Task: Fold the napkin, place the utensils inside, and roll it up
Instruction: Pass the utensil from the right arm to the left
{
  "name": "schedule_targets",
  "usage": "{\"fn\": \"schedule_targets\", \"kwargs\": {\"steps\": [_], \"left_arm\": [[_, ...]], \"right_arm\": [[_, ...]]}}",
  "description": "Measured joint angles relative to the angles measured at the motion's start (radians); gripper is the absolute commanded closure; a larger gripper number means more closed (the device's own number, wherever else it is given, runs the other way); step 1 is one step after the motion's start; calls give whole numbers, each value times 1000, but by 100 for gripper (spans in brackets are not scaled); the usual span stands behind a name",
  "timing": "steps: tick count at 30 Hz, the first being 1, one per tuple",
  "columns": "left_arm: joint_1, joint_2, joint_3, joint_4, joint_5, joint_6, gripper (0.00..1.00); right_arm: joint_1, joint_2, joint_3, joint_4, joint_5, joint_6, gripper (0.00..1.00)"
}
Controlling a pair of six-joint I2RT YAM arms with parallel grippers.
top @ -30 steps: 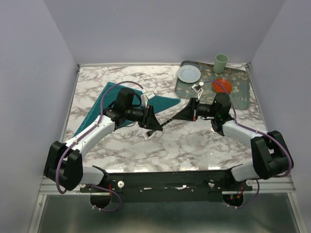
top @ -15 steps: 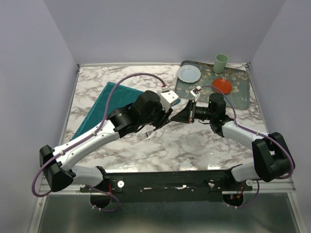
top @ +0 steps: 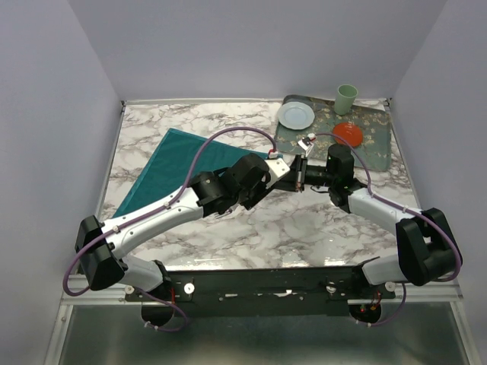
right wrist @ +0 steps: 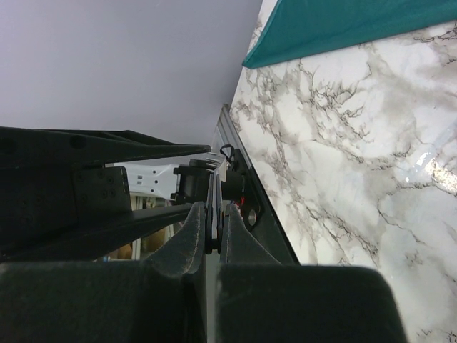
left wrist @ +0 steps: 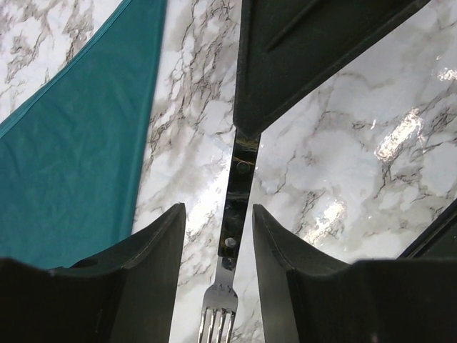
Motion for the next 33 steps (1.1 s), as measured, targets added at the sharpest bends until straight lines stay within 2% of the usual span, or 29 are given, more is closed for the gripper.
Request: {"fn": "schedule_targets", "kwargs": {"steps": [7, 10, 13, 14, 15, 17, 18, 21, 23, 28, 33], "left_arm": [[0, 8, -6, -12, -6, 16, 56], [0, 12, -13, -13, -5, 21, 65], [0, 19, -16, -14, -6, 25, 82], [0, 23, -16, -14, -6, 28, 95], [0, 25, -16, -14, -5, 31, 97], [-3, 27, -16, -19, -7, 45, 100], [-6, 26, -18, -20, -14, 53, 100], [5, 20, -44, -3, -27, 89, 100], [31, 4, -84, -1, -43, 116, 100], [187, -81, -243, -16, -48, 210, 100], [383, -109, -345, -2, -8, 352, 100]], "right_arm": [[0, 0, 1, 0, 0, 2, 99], [3, 0, 5, -1, 0, 6, 99], [6, 3, 16, -2, 0, 11, 99], [7, 3, 19, -1, 0, 11, 99], [10, 4, 21, 0, 2, 11, 99], [11, 6, 26, 0, 5, 9, 79], [12, 7, 27, -8, 5, 3, 58], [14, 7, 73, -114, 36, -62, 39], [16, -3, 120, -224, 78, -135, 38], [-46, -77, 194, -478, 202, -308, 37], [-102, -131, 174, -587, 232, -403, 37]]}}
